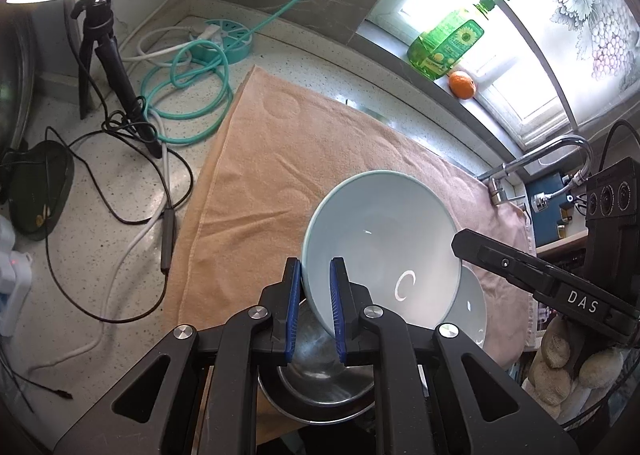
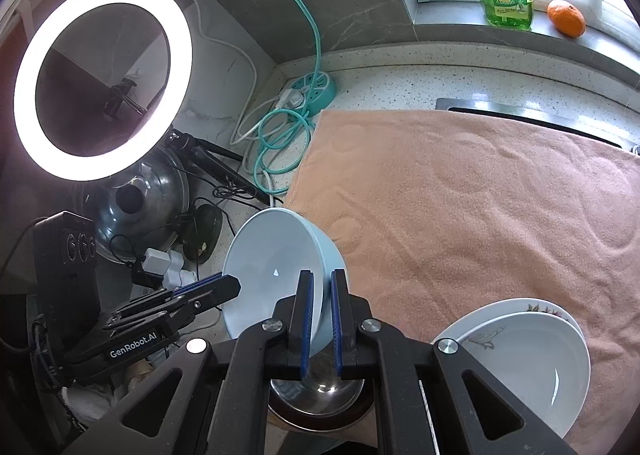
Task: Organize plates and bowls
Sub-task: 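Lift the white bowl and carry it over the steel bowls, then lower the white bowl into the red-sided steel bowl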
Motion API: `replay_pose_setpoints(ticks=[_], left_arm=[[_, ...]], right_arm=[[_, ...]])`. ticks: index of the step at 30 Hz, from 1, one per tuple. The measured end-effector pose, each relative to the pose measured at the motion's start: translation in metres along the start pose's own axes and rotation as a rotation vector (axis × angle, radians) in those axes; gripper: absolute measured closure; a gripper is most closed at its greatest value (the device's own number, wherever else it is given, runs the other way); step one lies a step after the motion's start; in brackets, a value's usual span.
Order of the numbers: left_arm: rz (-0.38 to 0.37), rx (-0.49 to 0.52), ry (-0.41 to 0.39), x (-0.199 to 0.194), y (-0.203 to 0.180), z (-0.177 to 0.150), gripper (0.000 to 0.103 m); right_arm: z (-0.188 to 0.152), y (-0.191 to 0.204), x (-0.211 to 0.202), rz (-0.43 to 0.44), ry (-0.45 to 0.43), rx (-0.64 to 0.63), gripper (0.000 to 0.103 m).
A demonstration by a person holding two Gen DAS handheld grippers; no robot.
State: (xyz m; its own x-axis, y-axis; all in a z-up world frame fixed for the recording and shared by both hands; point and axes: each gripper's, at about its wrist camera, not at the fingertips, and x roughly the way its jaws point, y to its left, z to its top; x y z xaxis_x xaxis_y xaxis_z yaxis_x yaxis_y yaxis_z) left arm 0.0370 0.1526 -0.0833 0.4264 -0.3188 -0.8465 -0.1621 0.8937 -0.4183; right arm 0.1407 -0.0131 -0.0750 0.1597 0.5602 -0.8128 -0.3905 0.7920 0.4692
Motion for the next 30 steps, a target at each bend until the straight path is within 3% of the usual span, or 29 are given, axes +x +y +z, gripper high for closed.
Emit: replay_pose_setpoints(ticks=[30], left_arm=[[-0.019, -0.027, 0.054, 0.0, 0.004, -0.041, 0.09]], right_arm=[[-0.049, -0.005, 0.001, 0.019, 0.02, 0.035, 0.095]])
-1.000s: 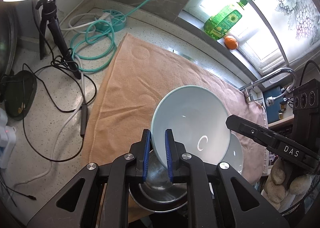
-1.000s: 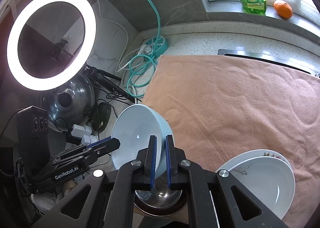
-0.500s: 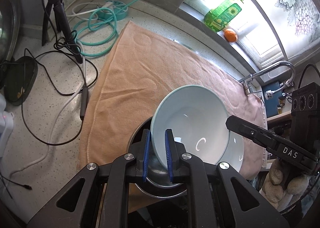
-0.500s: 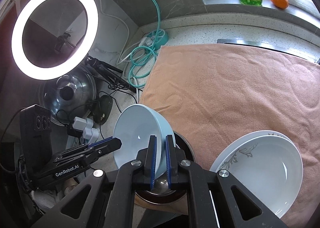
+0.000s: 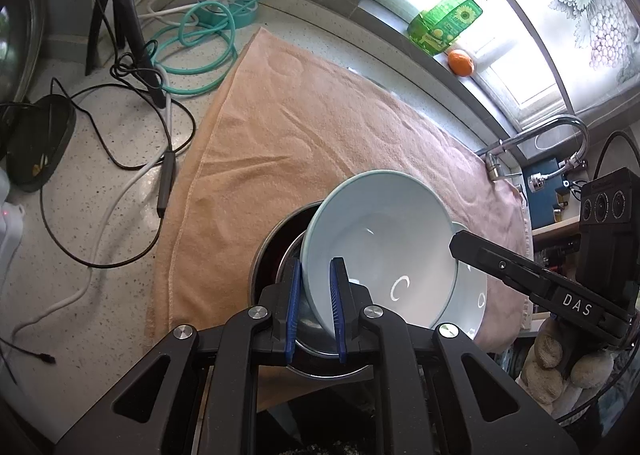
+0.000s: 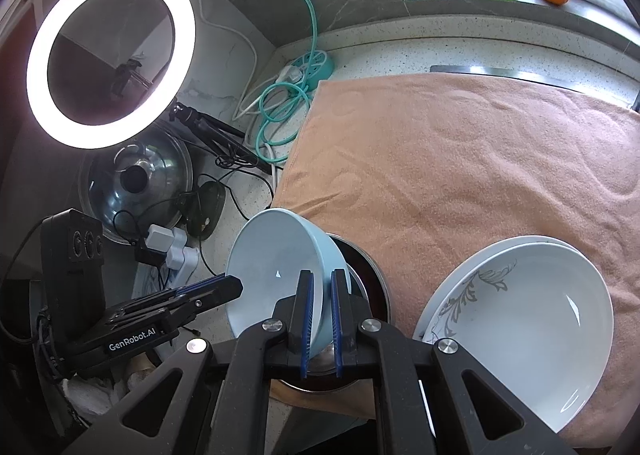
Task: Organize plates and bowls
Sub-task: 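Lower the white bowl into the red-sided steel bowl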
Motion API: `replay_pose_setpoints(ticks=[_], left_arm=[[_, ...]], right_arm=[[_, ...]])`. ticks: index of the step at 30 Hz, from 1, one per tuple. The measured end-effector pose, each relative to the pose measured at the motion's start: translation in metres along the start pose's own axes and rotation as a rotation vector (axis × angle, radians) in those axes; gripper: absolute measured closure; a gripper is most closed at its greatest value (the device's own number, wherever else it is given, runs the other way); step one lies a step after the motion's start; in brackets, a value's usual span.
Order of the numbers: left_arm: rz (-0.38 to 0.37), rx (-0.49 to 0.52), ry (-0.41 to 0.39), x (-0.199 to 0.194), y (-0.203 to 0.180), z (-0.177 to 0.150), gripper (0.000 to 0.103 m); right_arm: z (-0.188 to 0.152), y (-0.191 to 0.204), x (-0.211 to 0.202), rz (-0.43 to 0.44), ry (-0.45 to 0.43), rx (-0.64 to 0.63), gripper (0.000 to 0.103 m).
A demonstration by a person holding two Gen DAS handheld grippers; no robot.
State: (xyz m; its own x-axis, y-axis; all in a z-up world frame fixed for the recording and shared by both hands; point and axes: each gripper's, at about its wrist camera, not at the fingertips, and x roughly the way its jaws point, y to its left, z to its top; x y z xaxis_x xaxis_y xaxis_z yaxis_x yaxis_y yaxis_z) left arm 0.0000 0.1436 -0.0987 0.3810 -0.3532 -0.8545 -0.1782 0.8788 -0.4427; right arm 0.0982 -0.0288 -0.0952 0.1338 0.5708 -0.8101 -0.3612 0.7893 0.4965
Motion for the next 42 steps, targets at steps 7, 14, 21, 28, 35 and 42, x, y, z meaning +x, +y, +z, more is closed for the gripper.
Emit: replay_pose_setpoints(ticks=[7, 14, 21, 28, 35, 42], left_arm=[[0.002, -0.002, 0.012, 0.002, 0.001, -0.003, 0.09], [0.007, 0.0, 0.019, 0.003, 0.001, -0.005, 0.09], [0.01, 0.0, 0.028, 0.005, 0.003, -0.008, 0.09], [0.013, -0.005, 0.038, 0.009, 0.005, -0.009, 0.09], [0.013, -0.014, 0.06, 0.016, 0.009, -0.012, 0.09], [0.018, -0.016, 0.069, 0.02, 0.01, -0.012, 0.09]], right_arm=[[-0.006, -0.002, 0.002, -0.002, 0.009, 0.005, 0.095], [-0.013, -0.009, 0.012, -0.009, 0.041, 0.022, 0.095], [-0.02, -0.013, 0.02, -0.014, 0.064, 0.035, 0.095], [-0.022, -0.015, 0.024, -0.013, 0.079, 0.044, 0.095], [-0.022, -0.016, 0.027, -0.013, 0.087, 0.048, 0.095], [-0.023, -0.016, 0.029, -0.019, 0.091, 0.042, 0.095]])
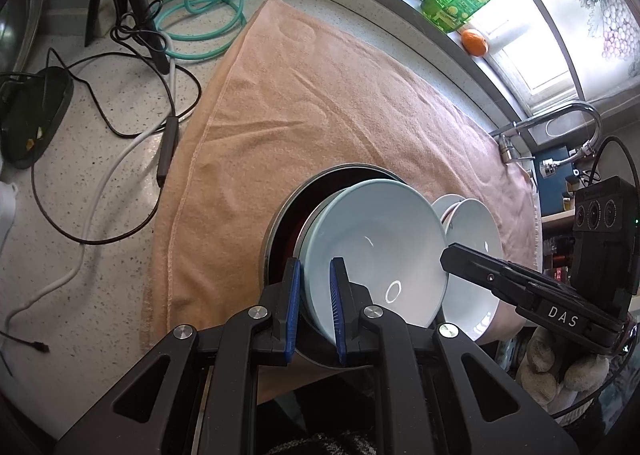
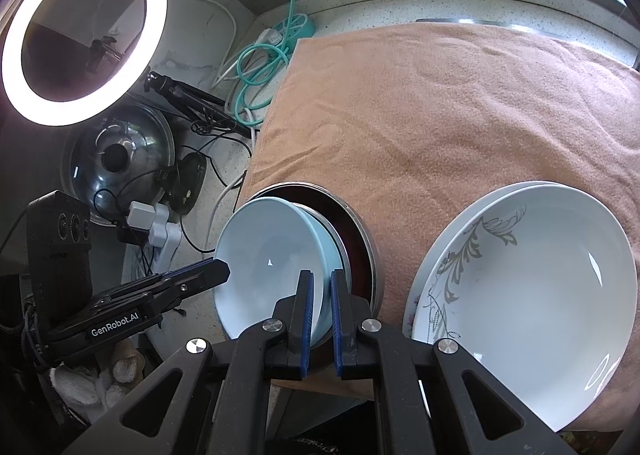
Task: Organize plates and bowls
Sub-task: 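Lower the white bowl into the red-sided steel bowl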
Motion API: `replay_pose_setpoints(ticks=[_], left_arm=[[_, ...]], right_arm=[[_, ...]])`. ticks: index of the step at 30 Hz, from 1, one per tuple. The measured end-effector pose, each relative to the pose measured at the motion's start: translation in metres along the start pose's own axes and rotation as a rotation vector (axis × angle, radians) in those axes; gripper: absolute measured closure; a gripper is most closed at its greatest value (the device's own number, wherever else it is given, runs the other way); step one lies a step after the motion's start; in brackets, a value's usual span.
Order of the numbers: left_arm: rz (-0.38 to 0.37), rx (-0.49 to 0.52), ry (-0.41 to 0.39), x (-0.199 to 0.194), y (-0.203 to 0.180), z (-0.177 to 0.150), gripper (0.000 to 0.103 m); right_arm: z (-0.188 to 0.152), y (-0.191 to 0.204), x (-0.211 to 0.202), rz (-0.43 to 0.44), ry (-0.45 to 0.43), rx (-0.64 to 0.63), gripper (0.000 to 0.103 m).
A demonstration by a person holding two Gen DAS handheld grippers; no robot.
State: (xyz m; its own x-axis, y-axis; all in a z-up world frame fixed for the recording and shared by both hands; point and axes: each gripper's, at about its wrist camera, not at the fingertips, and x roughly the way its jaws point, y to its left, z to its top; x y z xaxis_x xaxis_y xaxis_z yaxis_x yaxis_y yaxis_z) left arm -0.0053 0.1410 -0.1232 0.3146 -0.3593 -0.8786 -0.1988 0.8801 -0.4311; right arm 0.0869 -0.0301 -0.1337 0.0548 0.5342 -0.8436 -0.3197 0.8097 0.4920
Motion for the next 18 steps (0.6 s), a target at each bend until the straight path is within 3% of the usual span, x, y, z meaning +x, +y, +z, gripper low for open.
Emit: replay_pose_setpoints(ticks=[18], left_arm=[[-0.02, 0.003, 0.009, -0.0014, 0.0016, 0.0028, 0.09]], right_arm=[[-0.0002, 0.0016, -0.0012, -0.002, -0.006, -0.031, 0.092]])
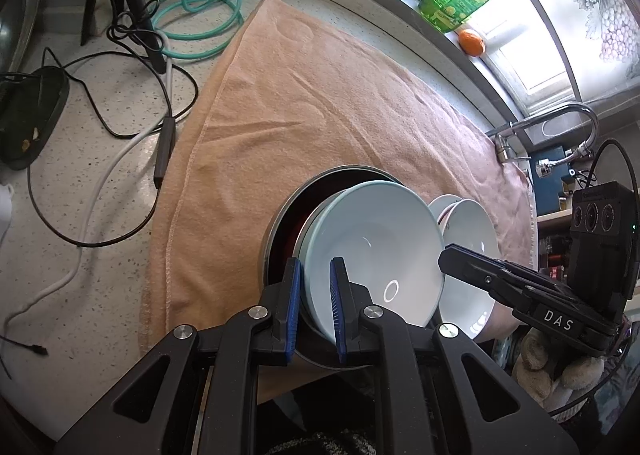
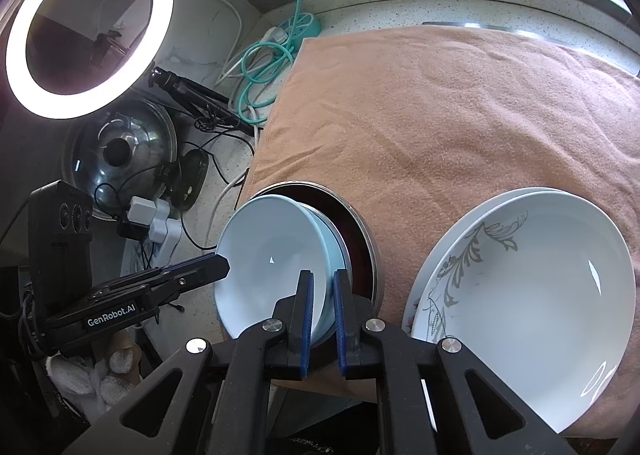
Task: Organize plates and bowls
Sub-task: 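Lower the white bowl into the red-sided steel bowl, then hold the nested bowls by the rim and lift them together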
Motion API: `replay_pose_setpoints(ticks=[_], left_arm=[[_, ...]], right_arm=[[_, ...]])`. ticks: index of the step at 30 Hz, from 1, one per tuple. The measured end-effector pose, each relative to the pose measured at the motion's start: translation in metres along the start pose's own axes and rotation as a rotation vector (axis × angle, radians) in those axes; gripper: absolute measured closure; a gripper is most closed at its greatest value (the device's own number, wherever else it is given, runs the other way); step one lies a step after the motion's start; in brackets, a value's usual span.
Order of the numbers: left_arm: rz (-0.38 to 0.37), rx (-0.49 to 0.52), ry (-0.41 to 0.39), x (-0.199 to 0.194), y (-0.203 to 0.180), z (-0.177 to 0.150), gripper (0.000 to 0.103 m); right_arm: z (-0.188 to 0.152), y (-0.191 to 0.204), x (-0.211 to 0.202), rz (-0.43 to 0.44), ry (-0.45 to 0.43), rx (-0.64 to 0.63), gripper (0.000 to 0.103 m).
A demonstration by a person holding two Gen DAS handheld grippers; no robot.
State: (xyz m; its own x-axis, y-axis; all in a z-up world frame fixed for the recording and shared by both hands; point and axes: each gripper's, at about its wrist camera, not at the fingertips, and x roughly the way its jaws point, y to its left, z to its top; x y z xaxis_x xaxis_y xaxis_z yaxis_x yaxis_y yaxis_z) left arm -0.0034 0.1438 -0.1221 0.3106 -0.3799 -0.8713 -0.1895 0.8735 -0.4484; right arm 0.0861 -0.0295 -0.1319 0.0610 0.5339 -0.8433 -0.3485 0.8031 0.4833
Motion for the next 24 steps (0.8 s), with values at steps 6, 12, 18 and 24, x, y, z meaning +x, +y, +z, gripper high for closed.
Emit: replay_pose_setpoints(ticks=[6, 12, 18, 24], left_arm=[[0.016, 0.014, -0.034, -0.012, -0.001, 0.001, 0.09], [0.028, 0.01, -0.103, -0.028, 0.003, 0.006, 0.09], [-0.008, -0.057, -0.196, -0.046, 0.013, 0.013, 0.09], [-0.011, -0.109, -0.238, -0.052, 0.027, 0.005, 0.09]], right_arm=[[-0.001, -0.009, -0.009, 0.029, -0.04, 0.048, 0.092], [-0.003, -0.017, -0.029, 0.007, -0.145, 0.064, 0.092], [-0.011, -0.031, -0.035, 0.019, -0.185, 0.119, 0.092], [-0.02, -0.041, -0.037, 0.012, -0.215, 0.159, 0.092]])
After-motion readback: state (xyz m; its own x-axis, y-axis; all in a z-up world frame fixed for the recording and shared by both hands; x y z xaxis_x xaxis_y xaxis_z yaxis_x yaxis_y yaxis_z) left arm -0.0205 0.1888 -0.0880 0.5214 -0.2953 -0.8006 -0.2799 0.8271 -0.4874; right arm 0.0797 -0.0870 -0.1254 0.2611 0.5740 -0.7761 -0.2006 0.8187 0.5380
